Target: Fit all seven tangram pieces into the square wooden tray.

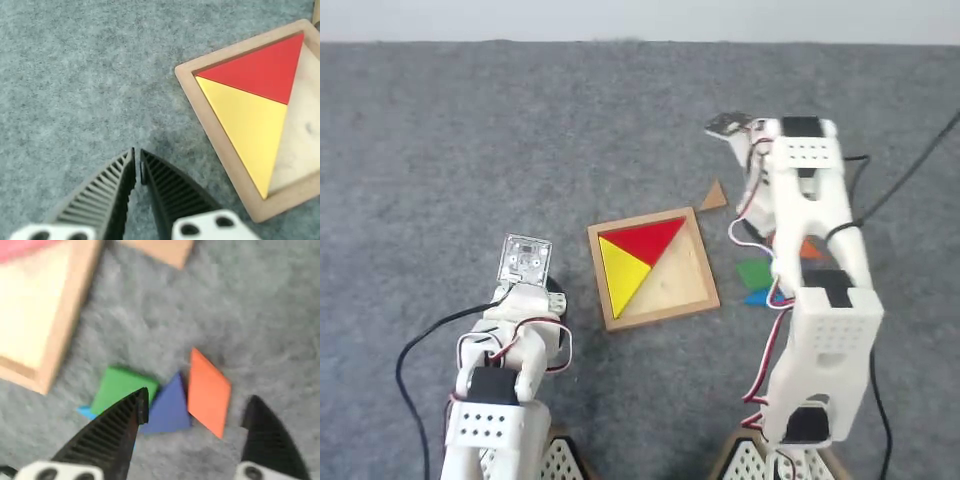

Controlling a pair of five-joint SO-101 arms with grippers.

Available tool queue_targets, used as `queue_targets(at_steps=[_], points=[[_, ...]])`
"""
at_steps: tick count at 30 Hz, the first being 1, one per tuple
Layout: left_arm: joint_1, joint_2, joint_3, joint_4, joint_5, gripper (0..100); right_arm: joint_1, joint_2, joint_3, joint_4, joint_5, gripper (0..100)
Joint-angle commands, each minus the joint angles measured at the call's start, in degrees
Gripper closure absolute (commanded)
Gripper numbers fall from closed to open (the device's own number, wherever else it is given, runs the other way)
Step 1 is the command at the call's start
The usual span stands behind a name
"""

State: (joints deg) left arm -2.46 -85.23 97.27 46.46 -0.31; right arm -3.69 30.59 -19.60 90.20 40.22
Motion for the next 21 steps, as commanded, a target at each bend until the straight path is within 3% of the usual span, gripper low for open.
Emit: queue_targets(at_steps=[1,13,21], points=[[-0.2,-0.8,-0.5,0.3,0.4,98,4.3,-0.6,-2.9,0.0,3.1,66.4],[-0.2,-0.8,-0.5,0.3,0.4,98,5.6,6.5,2.4,-10.8,-0.7,66.9],[-0.2,-0.8,-0.5,0.3,0.4,98,5.4,8.5,2.3,-12.6,-2.0,70.1]])
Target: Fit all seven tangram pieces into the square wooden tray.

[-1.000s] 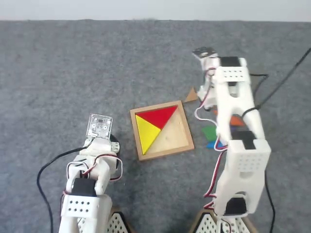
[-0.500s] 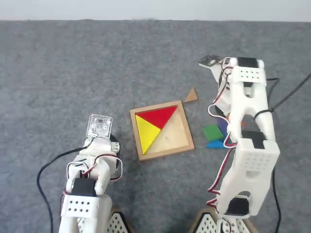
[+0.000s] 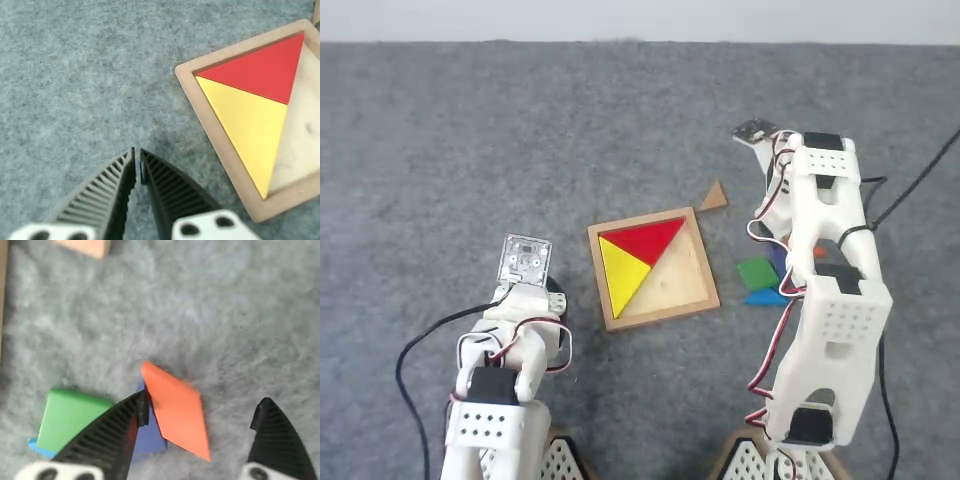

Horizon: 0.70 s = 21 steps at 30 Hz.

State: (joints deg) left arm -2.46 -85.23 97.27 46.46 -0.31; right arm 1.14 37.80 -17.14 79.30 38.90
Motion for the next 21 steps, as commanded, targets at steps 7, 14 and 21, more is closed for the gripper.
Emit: queue_targets(at_steps=[7,14,21], points=[[-0.2,-0.8,-0.5,0.3,0.4,98,0.5,1.3,-0.2,-1.4,-0.3,77.5],[-0.2,-0.8,-0.5,0.3,0.4,98,0.5,1.2,-0.2,-1.3,-0.8,88.3],[-0.2,-0.8,-0.5,0.3,0.4,98,0.0,-4.1,-1.1,-1.4,-6.3,97.5]])
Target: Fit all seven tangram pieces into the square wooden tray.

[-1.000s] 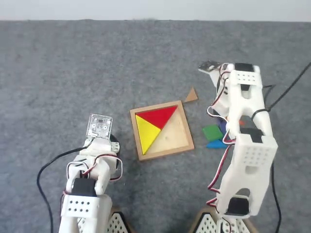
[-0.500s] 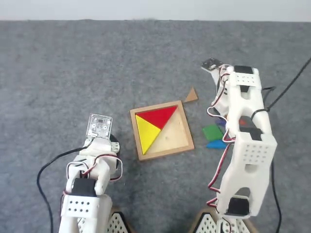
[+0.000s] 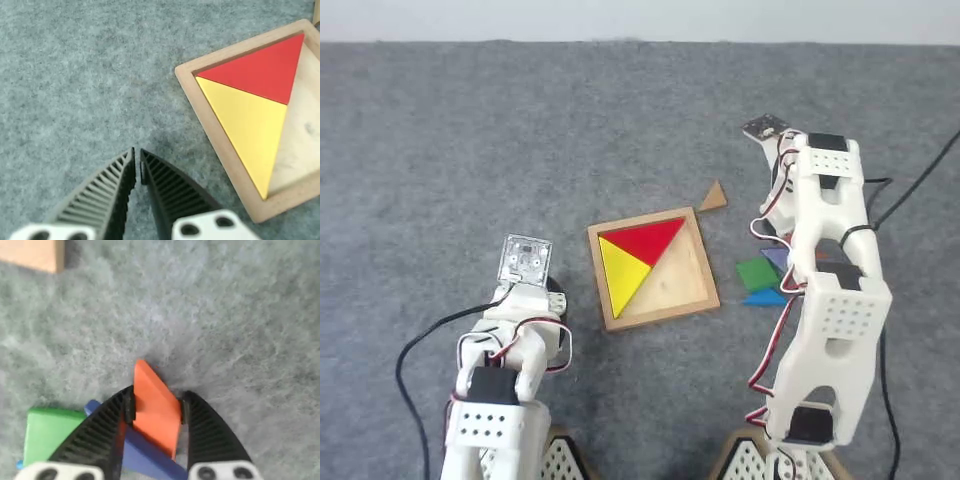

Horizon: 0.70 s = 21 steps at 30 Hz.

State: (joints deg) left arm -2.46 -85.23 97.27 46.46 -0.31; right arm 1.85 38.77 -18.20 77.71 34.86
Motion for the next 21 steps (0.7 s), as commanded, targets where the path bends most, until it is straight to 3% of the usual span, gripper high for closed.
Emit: queue_targets(at_steps=[1,13,21], points=[[-0.2,-0.8,-0.5,0.3,0.4,98,-1.4,-6.7,0.1,0.3,-2.5,97.5],[-0.2,-0.8,-0.5,0.3,0.4,98,-16.6,-25.2,1.1,11.1,-5.6,97.5],[-0.2,-0.8,-0.5,0.3,0.4,98,-30.7,-26.9,13.2,5.4,-1.8,97.5]])
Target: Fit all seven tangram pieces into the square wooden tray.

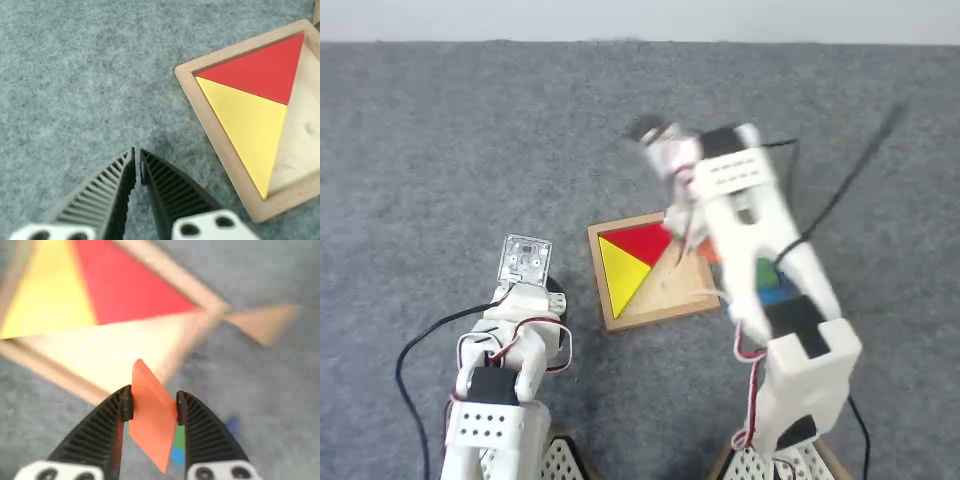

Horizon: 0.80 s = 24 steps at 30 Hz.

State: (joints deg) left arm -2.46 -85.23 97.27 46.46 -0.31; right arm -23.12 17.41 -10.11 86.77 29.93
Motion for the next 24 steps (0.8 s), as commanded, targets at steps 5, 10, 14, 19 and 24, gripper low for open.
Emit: queue_targets(at_steps=[5,10,14,19,24], points=[[-0.2,-0.8,-0.5,0.3,0.4,98,-8.0,-13.3,19.6,-16.8,6.2,97.5],[-0.2,-0.8,-0.5,0.3,0.4,98,-8.4,-17.1,29.2,-22.8,11.6,97.5],[-0.2,-0.8,-0.5,0.3,0.4,98,-10.5,-17.0,31.6,-24.9,13.5,97.5],[-0.3,-0.8,-0.5,0.3,0.4,98,-14.5,-17.0,31.5,-25.4,16.4,97.5],[-0.3,-0.8,-0.5,0.3,0.4,98,-17.5,-15.6,30.6,-25.5,17.6,97.9]])
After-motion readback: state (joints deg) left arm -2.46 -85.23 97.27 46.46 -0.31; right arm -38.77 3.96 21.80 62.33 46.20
